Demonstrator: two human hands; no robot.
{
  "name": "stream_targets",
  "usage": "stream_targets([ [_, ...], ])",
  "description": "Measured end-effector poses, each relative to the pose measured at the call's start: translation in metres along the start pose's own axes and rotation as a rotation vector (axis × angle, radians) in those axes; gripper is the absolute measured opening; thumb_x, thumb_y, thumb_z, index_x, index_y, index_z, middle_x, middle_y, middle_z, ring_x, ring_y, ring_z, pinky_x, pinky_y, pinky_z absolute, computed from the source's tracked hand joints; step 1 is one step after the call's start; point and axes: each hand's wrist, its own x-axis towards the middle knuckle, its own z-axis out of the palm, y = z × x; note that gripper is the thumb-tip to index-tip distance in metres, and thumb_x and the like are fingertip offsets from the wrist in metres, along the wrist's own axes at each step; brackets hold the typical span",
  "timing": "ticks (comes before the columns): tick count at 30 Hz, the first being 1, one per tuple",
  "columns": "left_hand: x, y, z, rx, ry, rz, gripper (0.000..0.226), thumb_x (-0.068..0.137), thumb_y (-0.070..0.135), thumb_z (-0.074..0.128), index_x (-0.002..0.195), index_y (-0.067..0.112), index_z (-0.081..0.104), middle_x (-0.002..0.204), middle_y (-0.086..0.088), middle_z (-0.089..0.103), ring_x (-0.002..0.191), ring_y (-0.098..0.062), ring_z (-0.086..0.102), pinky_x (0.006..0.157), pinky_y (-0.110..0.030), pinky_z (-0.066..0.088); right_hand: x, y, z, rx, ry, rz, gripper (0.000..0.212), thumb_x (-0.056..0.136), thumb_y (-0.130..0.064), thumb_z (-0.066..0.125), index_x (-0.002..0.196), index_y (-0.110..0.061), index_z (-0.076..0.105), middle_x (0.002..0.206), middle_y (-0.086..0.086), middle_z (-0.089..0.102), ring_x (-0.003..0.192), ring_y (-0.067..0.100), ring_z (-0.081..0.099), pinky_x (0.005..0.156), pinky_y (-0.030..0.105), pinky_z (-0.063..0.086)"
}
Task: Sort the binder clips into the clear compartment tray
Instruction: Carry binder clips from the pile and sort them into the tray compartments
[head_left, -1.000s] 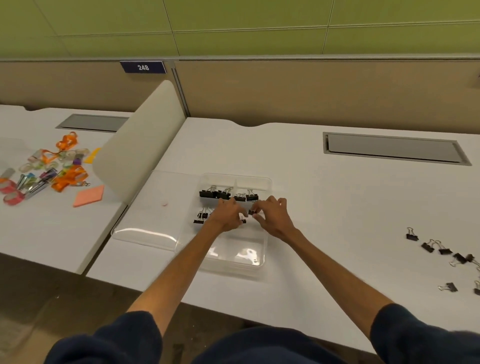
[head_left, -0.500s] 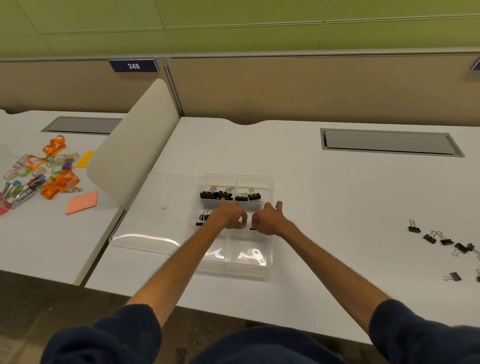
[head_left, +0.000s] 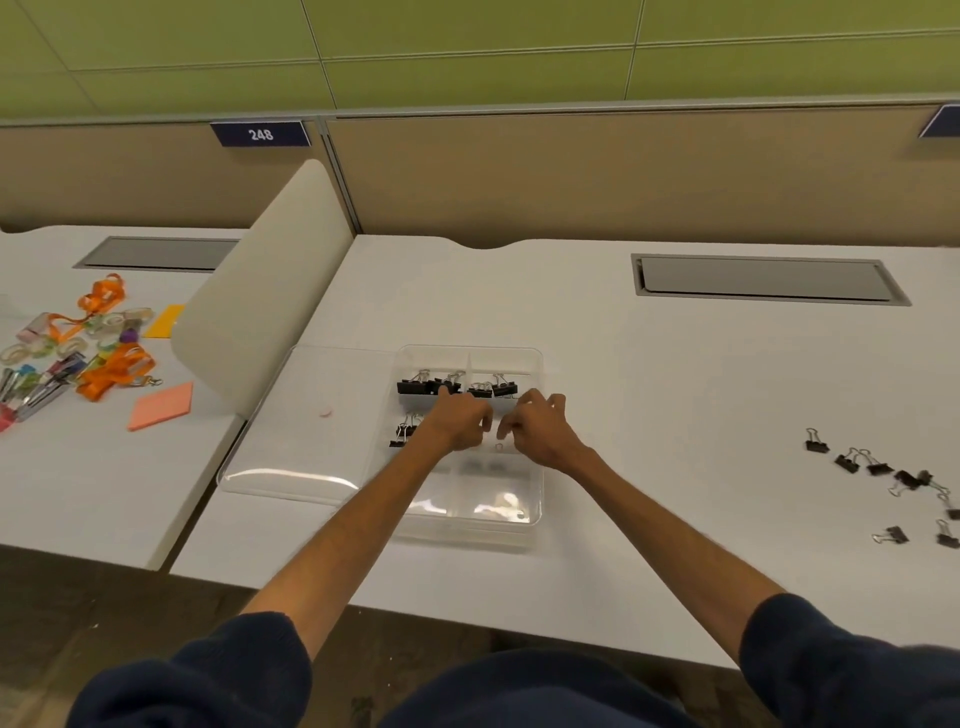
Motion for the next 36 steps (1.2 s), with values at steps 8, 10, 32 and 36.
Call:
stream_targets([
  [8, 0.008, 0.018, 0.014, -0.121, 0.47, -0.083, 0.022, 0.094, 0.016, 0.046, 0.108, 0.018, 0.063, 0.088, -0.007, 0.07, 0.091, -0.027, 0.061, 0.092, -0.043, 0.036, -0.02, 0.032, -0.01, 0.144, 0.394, 0.057, 0.038, 0.079, 0.006, 0.049, 0.089, -0.022, 0.072, 0.086, -0.007, 0.069, 0.103, 0.02, 0.05, 0.085, 0.038, 0.031],
  [10, 0.013, 0.032, 0.013, -0.162, 0.534, -0.08, 0.021, 0.093, 0.016, 0.046, 0.106, 0.016, 0.063, 0.086, -0.006, 0.07, 0.088, -0.028, 0.062, 0.088, -0.043, 0.037, -0.028, 0.043, -0.014, 0.163, 0.43, 0.112, 0.04, 0.079, 0.006, 0.047, 0.091, -0.023, 0.072, 0.083, -0.007, 0.067, 0.101, 0.018, 0.051, 0.084, 0.038, 0.032],
  [32, 0.086, 0.267, 0.025, -0.281, 0.399, 0.316, 0.023, 0.096, 0.028, 0.047, 0.113, 0.015, 0.055, 0.108, -0.001, 0.061, 0.105, -0.022, 0.05, 0.087, -0.037, 0.037, -0.19, 0.229, -0.082, 0.119, 0.622, 0.57, 0.028, 0.087, -0.003, 0.05, 0.103, -0.019, 0.066, 0.1, -0.006, 0.069, 0.106, 0.021, 0.052, 0.085, 0.04, 0.034],
  [36, 0.094, 0.308, 0.028, -0.272, 0.329, 0.355, 0.026, 0.095, 0.028, 0.049, 0.117, 0.016, 0.052, 0.104, -0.001, 0.061, 0.105, -0.023, 0.052, 0.087, -0.037, 0.037, -0.218, 0.264, -0.091, 0.077, 0.604, 0.654, 0.025, 0.089, -0.01, 0.051, 0.109, -0.019, 0.063, 0.108, -0.004, 0.066, 0.109, 0.023, 0.05, 0.084, 0.041, 0.035],
])
